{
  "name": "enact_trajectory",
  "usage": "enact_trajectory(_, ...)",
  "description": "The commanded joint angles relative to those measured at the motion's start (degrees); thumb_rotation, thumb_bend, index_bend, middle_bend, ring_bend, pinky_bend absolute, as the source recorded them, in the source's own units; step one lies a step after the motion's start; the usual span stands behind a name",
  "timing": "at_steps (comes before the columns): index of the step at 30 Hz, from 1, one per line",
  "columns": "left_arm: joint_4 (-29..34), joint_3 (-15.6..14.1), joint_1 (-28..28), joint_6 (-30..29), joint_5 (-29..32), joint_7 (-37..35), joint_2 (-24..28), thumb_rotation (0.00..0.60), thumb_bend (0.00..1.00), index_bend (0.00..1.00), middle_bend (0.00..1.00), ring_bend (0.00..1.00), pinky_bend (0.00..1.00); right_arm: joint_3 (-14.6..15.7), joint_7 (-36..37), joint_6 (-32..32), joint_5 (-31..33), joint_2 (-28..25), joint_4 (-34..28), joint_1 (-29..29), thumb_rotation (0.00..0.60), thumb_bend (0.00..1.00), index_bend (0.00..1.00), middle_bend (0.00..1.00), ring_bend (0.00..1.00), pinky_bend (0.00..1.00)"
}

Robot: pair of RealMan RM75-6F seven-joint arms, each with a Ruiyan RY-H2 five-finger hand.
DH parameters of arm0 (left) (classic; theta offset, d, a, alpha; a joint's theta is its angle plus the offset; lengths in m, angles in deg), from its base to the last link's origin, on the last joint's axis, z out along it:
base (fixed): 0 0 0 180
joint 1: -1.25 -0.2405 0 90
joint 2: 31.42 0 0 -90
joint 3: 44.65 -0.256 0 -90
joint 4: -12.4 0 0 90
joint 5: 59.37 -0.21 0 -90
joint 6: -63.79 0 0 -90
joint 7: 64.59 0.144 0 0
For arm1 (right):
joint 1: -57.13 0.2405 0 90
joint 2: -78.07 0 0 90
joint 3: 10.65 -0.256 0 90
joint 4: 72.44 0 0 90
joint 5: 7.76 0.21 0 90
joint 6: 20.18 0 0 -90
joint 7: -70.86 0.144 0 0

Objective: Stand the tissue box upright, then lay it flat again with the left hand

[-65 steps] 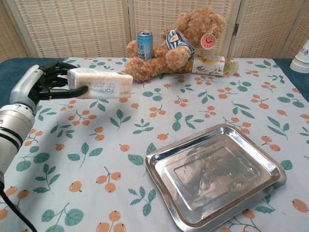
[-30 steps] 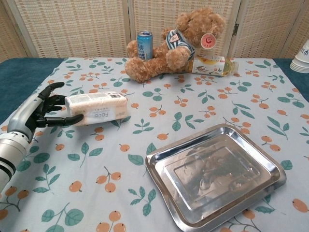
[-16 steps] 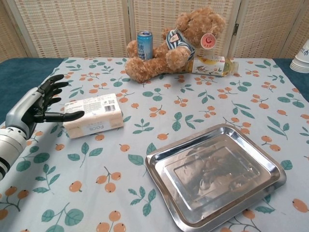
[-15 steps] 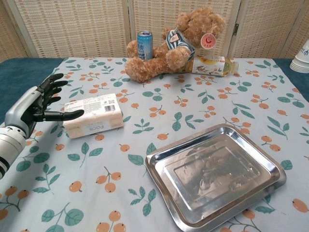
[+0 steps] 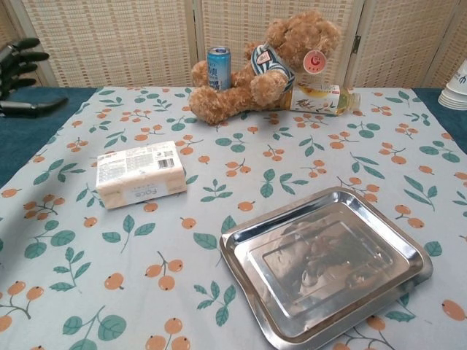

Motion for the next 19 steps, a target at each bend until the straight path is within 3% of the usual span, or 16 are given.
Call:
enact_trajectory(1,11.69,1.81,-1.65,5.94,6.39,12.99,12.66,0.600,0.36,0.23,0.17,0.05,0.13,-0.02,0.14,-0.38,-0.54,-0.38,-0.61,-0.14,0.600,0.12,0.19,0.05,0.00,0.00)
enact_trajectory(4,20.22,0.53,-2.72,11.38,12.24,21.87,21.20,0.600,0.36,0.36,0.25,0.15,0.25,0.05,0.78,-0.10,-0.90,-0.69,-0.78,-0.13,0.600,0.12,0.19,0.05,0.00,0.00)
enact_trajectory(6,24.06,-1.33,-3.18,12.49,13.78,29.19,26.35,0.600,0.35,0.39,0.24,0.17,0.27,0.05,1.12,0.38,-0.55,-0.53,-0.23,-0.01,0.600,0.12,0.19,0.05,0.00,0.00)
enact_trajectory(11,26.95,-4.81,-3.29,8.01,12.54,45.40,31.36,0.600,0.36,0.31,0.21,0.09,0.14,-0.11,0.46,0.26,-0.77,0.24,0.25,0.23,0.600,0.12,0.19,0.05,0.00,0.00)
enact_trajectory(16,30.59,-7.17,-1.87,11.20,15.73,54.66,36.94,0.600,0.47,0.27,0.22,0.12,0.15,-0.03,0.00,-0.44,-1.78,0.04,-0.34,0.07,0.600,0.12,0.19,0.05,0.00,0.00)
enact_trajectory(19,31.04,-8.89,-0.97,11.87,15.93,59.21,38.52,0.600,0.48,0.24,0.21,0.11,0.15,0.04,-0.01,-0.36,-1.41,0.13,0.09,-0.03,0.600,0.12,0.19,0.05,0.00,0.00)
